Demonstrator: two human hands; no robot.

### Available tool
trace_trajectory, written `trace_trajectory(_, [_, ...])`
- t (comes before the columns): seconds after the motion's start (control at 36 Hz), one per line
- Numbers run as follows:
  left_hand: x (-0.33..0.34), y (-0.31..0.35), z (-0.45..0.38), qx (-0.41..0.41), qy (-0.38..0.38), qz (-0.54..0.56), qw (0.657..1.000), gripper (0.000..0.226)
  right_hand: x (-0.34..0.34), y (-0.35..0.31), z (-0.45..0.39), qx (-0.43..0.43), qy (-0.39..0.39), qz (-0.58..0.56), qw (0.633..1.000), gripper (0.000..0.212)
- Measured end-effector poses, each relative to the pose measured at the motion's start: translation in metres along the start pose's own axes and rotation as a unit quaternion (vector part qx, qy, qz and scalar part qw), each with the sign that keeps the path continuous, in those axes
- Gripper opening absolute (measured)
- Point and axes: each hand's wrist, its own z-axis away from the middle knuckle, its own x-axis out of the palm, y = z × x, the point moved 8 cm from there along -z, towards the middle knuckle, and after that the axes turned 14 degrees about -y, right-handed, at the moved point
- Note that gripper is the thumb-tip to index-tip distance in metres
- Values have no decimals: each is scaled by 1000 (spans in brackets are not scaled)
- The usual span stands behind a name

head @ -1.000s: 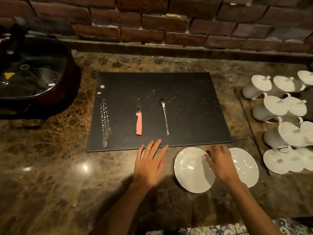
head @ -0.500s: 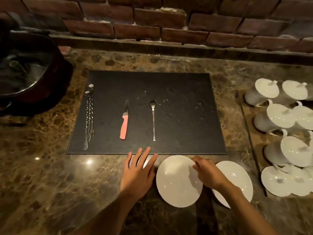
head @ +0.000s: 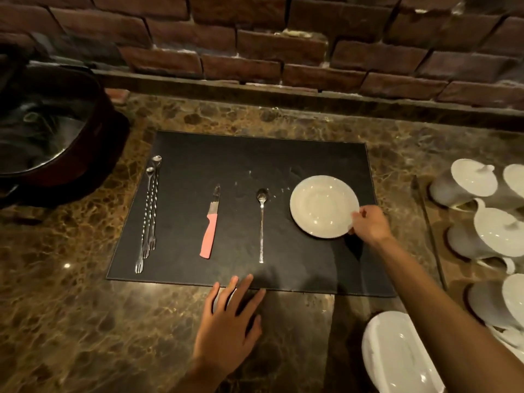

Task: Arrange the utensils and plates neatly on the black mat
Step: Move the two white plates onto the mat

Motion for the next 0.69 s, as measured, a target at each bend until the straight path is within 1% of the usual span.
trace_trajectory(0.11, [8,-1,-1,-8,-14,-11,1000,51,-3,-15,-27,15,38,-63,997,25])
trace_trajectory(0.19, [13,-3,-1,-15,-17,-13,1000,54,-4,-18,-36,9,60,-107,992,37])
trace_trajectory(0.25, [13,-3,-1,-16,-11,-8,1000,55,-3,-17,-39,4,57,-143,988,38])
trace_trajectory(0.31, [10,-3,-1,-16,-5,-2,1000,55,-4,-11,-39,1,50,-185,982,35])
trace_trajectory(0.39, [6,-2,1,-13,2,0,1000,53,-9,-3,-33,-10,31,-247,969,23])
trace_trajectory(0.44, [4,-1,2,-12,0,-3,1000,51,-16,3,-20,-21,15,-244,969,19])
trace_trajectory(0.5, [2,-2,2,-11,-5,-1,1000,50,-22,5,2,-52,-25,-201,978,12])
trace_trajectory(0.53, [2,-1,2,-11,-10,1,1000,51,-23,6,16,-72,-60,-168,981,9])
trace_trajectory(0.58, [1,-1,1,-10,-21,7,1000,51,-21,11,45,-101,-148,-76,981,10])
trace_trajectory(0.64, [0,0,1,-9,-23,16,1000,51,-13,25,73,-101,-249,21,963,14])
trace_trajectory(0.69, [0,0,1,-9,-23,23,999,50,-3,46,95,-81,-328,119,934,21])
